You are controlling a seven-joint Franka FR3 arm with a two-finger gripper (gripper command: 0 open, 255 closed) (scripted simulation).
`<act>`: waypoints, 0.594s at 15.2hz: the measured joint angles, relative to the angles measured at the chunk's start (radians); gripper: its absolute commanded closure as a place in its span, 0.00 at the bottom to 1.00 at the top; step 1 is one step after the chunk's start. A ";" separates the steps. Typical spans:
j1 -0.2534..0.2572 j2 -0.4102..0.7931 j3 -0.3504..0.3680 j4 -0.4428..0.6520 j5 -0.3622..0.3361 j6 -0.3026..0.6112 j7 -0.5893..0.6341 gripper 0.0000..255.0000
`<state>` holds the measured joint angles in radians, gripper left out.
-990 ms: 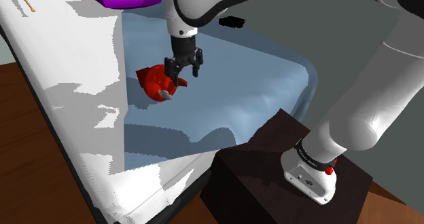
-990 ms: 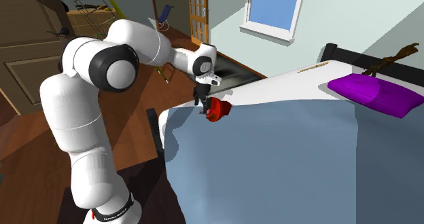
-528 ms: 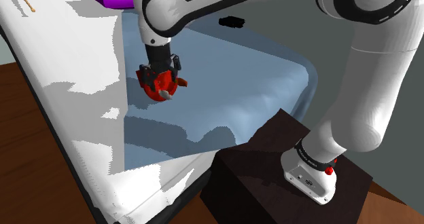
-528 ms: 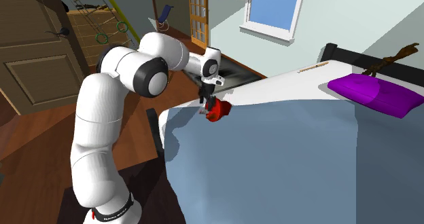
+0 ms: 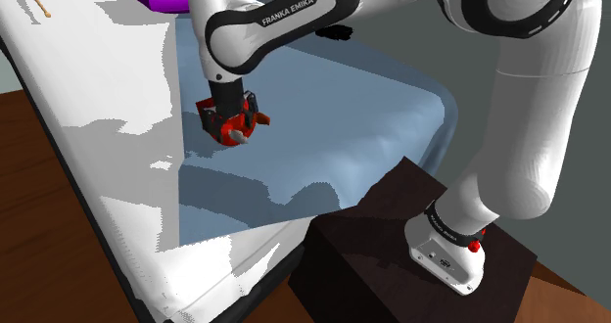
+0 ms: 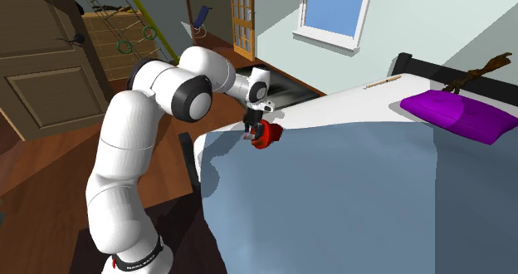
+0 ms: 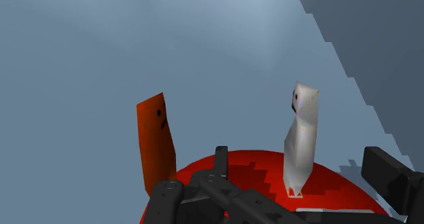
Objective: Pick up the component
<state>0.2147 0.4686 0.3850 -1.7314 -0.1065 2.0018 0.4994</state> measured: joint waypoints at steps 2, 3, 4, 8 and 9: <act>0.001 0.001 0.000 -0.003 -0.001 0.005 0.001 1.00; 0.001 0.001 0.000 -0.004 -0.001 0.006 0.001 1.00; 0.001 0.001 0.000 -0.005 -0.001 0.006 0.001 1.00; 0.001 0.001 0.000 -0.005 -0.001 0.006 0.001 1.00; 0.001 0.001 0.000 -0.005 -0.001 0.006 0.001 1.00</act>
<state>0.2154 0.4697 0.3850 -1.7365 -0.1071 2.0076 0.5007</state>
